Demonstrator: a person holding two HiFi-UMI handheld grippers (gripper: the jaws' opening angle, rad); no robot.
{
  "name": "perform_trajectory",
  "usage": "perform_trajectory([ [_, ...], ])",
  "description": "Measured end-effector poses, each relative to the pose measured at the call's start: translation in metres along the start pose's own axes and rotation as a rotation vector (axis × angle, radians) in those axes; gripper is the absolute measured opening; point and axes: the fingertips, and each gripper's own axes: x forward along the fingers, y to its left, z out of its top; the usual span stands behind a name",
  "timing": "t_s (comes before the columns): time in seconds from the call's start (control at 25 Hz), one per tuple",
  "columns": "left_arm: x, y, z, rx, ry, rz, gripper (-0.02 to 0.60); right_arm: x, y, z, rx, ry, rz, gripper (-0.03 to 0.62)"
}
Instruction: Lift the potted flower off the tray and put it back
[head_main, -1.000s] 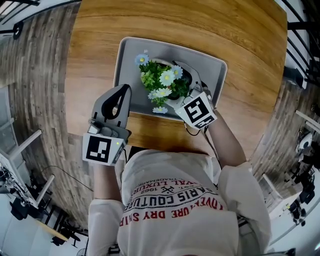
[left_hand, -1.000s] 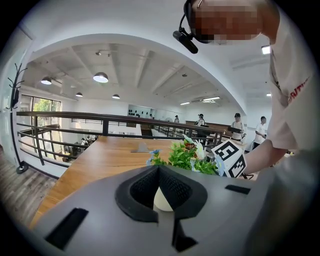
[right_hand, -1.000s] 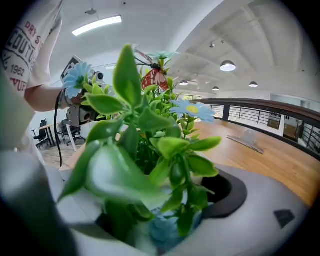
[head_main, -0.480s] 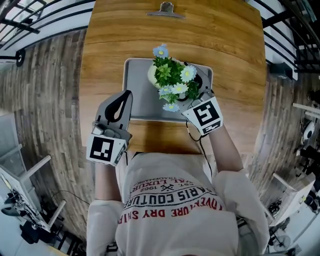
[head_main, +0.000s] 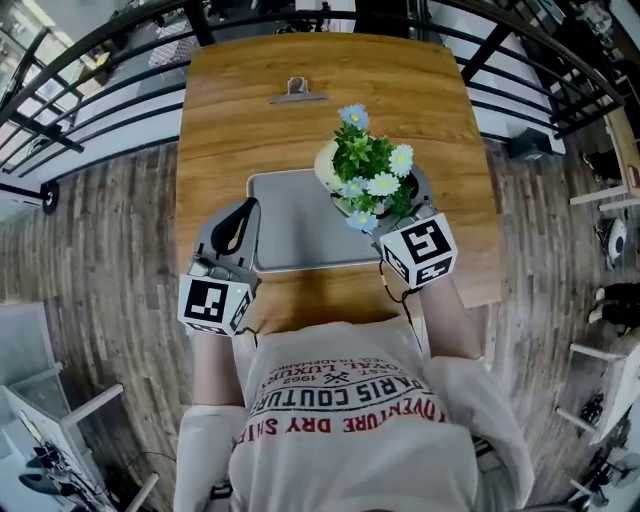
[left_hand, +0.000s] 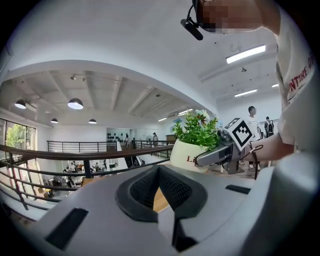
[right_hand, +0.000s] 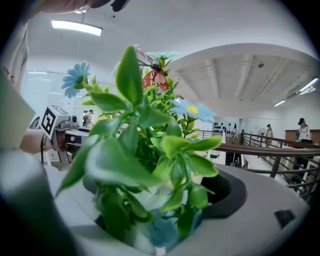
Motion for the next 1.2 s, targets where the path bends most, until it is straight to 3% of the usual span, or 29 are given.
perform_trajectory([
  [0.2,0.035,-0.035,0.042,0.037,-0.018,-0.007,0.012,-0.050,-0.064,0.022,0.049,-0.023,-0.086,0.486],
  [0.56,0.030,-0.046,0.053,0.028,-0.049,-0.016,0.012,-0.076,-0.064,0.034,0.038,-0.033,-0.126,0.486],
  [0.8,0.032,-0.054,0.054,0.019,-0.039,-0.020,0.012,-0.075,-0.058,0.027,0.037,-0.014,-0.088,0.486],
  [1.2,0.025,-0.048,0.015,-0.034,0.054,0.029,0.012,-0.037,-0.027,-0.026,0.046,0.071,0.087,0.486],
])
